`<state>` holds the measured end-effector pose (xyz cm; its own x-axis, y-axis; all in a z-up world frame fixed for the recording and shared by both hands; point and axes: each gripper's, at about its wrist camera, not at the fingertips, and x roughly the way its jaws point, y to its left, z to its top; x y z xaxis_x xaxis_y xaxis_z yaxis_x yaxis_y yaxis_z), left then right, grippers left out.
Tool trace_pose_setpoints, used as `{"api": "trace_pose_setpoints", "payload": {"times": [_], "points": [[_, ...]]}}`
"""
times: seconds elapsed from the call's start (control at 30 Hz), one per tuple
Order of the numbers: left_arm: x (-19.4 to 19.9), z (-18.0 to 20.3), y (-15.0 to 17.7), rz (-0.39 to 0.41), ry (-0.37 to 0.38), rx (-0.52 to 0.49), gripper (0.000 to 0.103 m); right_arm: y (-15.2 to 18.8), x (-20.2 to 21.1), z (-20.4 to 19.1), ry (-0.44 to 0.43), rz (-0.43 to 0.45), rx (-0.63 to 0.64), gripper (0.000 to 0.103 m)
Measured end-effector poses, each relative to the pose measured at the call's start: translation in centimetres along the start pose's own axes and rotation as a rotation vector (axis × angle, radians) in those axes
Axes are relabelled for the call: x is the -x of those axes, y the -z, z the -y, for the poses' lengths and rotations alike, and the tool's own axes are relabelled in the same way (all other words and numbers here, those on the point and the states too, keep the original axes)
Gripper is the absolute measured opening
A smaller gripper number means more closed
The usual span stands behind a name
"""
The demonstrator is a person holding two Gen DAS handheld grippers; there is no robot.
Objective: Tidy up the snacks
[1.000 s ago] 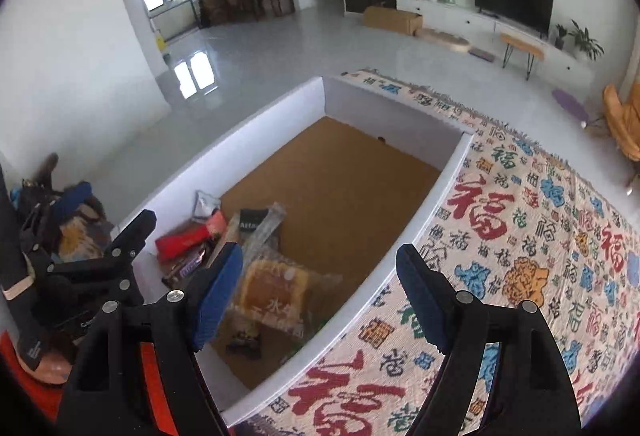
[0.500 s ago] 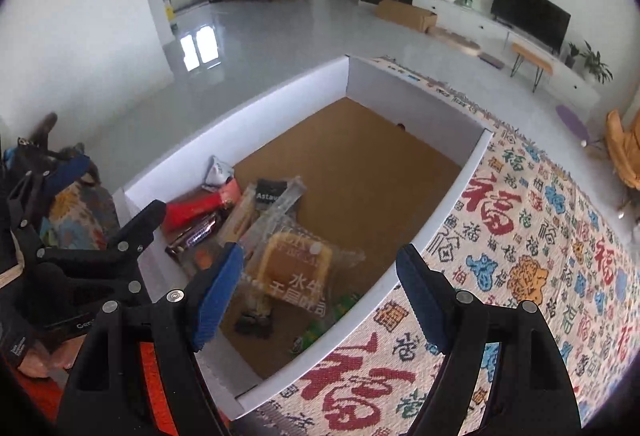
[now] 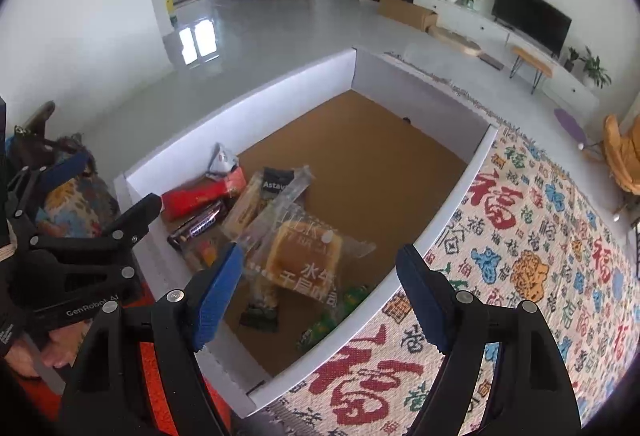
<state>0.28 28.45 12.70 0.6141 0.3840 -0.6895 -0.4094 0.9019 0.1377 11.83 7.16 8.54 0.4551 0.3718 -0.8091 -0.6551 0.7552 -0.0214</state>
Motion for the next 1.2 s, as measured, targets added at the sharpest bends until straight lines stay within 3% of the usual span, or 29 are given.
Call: {"api": "trace_pose_setpoints", "payload": {"times": [0.47,1.2], "points": [[0.8,-1.8,0.0,-0.034,0.04,0.071,0.103,0.2,0.8,-2.4,0.103,0.085,0.061,0.082],[-0.3,-1.6,0.6,-0.058,0.032,0.053,0.103,0.4,-0.7,-2.3,0.114,0.075,0.043,0.082]]}}
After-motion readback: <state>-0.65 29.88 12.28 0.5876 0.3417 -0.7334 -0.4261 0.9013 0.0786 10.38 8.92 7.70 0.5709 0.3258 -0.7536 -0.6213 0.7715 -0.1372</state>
